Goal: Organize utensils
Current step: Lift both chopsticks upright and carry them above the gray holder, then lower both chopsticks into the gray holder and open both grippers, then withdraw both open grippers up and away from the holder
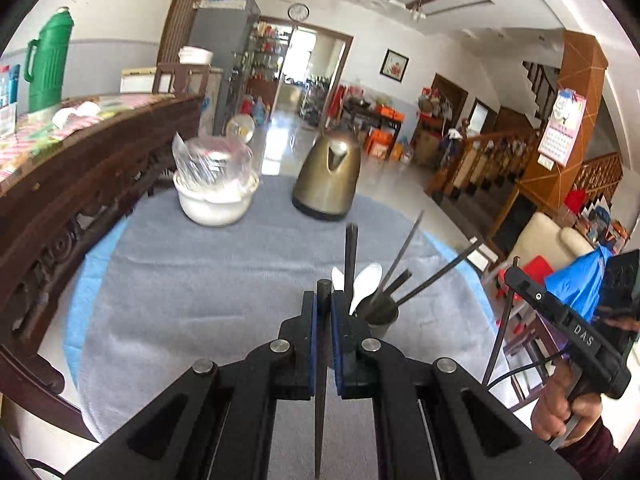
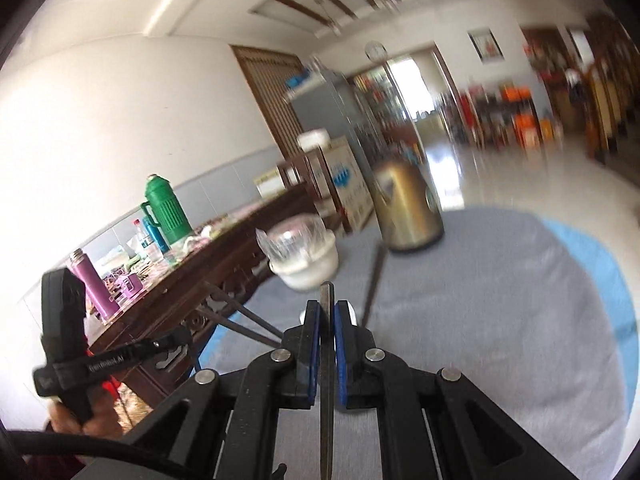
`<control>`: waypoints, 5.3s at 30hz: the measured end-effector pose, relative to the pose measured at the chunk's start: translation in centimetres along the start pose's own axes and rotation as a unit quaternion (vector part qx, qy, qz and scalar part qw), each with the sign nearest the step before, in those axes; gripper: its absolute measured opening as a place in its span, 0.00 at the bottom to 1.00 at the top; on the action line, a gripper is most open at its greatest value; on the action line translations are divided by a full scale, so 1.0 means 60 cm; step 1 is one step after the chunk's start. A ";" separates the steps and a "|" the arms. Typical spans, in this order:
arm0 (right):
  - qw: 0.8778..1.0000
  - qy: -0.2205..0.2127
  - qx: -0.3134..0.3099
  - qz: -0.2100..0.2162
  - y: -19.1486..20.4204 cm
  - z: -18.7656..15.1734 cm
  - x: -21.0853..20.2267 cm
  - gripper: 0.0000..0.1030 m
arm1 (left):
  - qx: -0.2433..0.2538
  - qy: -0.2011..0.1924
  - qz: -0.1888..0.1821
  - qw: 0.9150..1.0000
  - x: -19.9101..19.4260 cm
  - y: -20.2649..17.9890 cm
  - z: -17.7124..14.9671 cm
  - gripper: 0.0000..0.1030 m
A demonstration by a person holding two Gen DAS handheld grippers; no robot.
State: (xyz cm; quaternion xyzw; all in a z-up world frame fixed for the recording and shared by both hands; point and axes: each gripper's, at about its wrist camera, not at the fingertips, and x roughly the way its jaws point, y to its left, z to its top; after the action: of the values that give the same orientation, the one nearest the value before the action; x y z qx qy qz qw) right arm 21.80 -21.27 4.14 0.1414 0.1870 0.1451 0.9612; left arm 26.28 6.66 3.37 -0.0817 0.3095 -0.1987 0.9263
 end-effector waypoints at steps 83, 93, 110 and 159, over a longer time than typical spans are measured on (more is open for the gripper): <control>0.962 -0.228 -0.080 -0.125 0.118 0.144 0.105 0.07 | 0.090 -0.185 -0.006 0.979 -0.059 -0.098 0.219 0.06; 0.967 -0.202 -0.053 -0.148 0.070 0.126 0.129 0.07 | 0.090 -0.169 -0.042 0.981 0.006 -0.117 0.227 0.06; 0.976 -0.162 -0.019 -0.143 0.033 0.104 0.133 0.07 | 0.047 -0.094 -0.089 0.990 0.089 -0.066 0.211 0.06; 0.986 -0.088 -0.026 -0.138 0.115 0.022 -0.199 0.64 | 0.139 -0.133 0.268 0.944 -0.205 -0.203 -0.028 0.98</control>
State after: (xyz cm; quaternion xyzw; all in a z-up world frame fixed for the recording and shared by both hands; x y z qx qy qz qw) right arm 10.15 -19.18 11.35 0.1013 0.1151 0.0026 0.9882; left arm 12.43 0.71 11.99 0.1087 0.1635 0.0289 0.9801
